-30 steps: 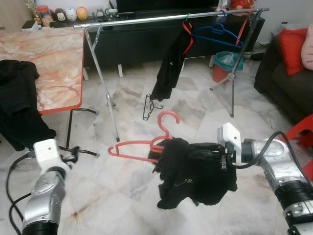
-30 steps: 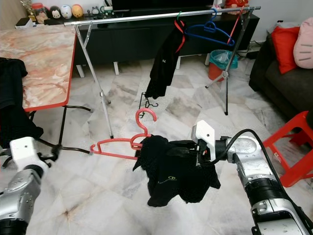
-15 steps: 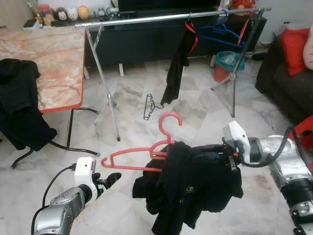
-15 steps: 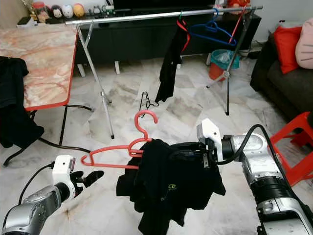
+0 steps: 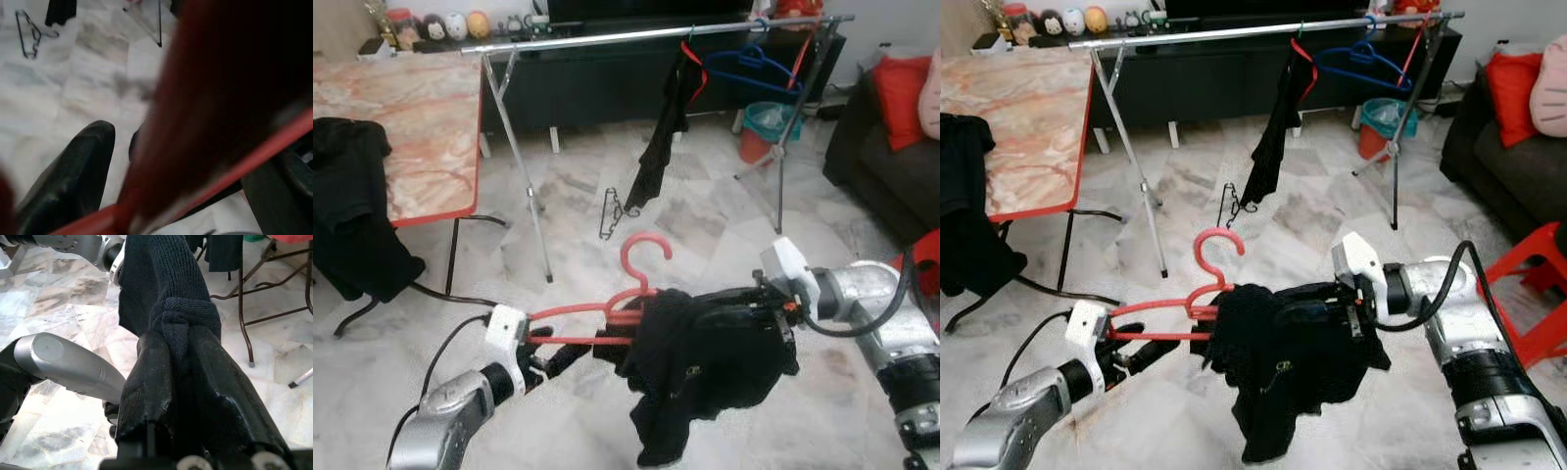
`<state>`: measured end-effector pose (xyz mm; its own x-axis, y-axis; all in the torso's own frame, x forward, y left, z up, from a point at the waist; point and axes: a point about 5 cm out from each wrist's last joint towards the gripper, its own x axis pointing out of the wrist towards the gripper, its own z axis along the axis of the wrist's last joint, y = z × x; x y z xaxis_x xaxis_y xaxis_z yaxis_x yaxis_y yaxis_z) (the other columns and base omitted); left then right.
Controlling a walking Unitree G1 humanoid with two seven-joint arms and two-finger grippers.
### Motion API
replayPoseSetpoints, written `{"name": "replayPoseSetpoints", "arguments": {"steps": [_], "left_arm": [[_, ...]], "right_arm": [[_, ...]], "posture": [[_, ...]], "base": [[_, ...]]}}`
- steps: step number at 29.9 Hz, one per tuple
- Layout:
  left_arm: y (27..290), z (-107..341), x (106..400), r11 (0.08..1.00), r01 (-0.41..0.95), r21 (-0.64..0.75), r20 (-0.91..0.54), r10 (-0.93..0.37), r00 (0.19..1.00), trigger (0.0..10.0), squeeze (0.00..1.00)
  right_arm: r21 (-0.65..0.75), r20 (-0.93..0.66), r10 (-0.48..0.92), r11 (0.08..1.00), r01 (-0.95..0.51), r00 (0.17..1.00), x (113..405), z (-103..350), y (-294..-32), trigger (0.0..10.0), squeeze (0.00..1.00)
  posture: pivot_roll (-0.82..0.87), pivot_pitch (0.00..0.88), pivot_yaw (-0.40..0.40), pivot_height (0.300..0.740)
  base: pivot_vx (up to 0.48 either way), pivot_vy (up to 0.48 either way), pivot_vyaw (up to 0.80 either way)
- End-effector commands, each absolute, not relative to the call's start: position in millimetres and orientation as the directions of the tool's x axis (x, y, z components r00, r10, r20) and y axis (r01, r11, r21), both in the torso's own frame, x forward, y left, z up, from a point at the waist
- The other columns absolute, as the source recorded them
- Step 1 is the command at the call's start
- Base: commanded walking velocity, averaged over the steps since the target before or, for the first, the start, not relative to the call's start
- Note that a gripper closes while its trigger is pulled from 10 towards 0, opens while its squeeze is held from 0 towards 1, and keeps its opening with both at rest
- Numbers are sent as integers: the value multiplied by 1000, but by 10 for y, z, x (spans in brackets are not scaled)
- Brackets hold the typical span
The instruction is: Hang hanger
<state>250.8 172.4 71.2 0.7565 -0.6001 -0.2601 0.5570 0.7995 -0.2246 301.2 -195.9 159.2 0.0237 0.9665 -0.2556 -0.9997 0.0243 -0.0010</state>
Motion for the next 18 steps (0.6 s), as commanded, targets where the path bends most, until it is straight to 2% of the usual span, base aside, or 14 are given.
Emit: {"name": "replayPoseSetpoints", "arguments": {"steps": [1,3,7,18], "left_arm": [[1730,721,2520,802,577,-154,-273,-596,755,10000,0],[1747,696,2542,815,569,-109,-294,-573,765,10000,0],[1807,546,2563,826,562,37,-380,-509,772,10000,0],[1821,370,2437,803,596,-3,-408,-545,732,10000,0]], "right_arm": [[-30,-241,970,-26,-999,-18,2996,1664,-1901,10000,0],[-42,-249,968,-19,-999,-8,3015,1669,-1890,10000,0],[-39,-238,970,-61,-997,-50,2993,1715,-1839,10000,0],[-44,-312,950,-44,-998,-28,3026,1698,-1948,10000,0]], "posture": [[4,61,-44,740],[3,63,-44,740],[2,61,-45,740],[2,63,-51,740]], "base": [[0,0,0],[0,0,0],[0,0,0],[0,0,0]]}}
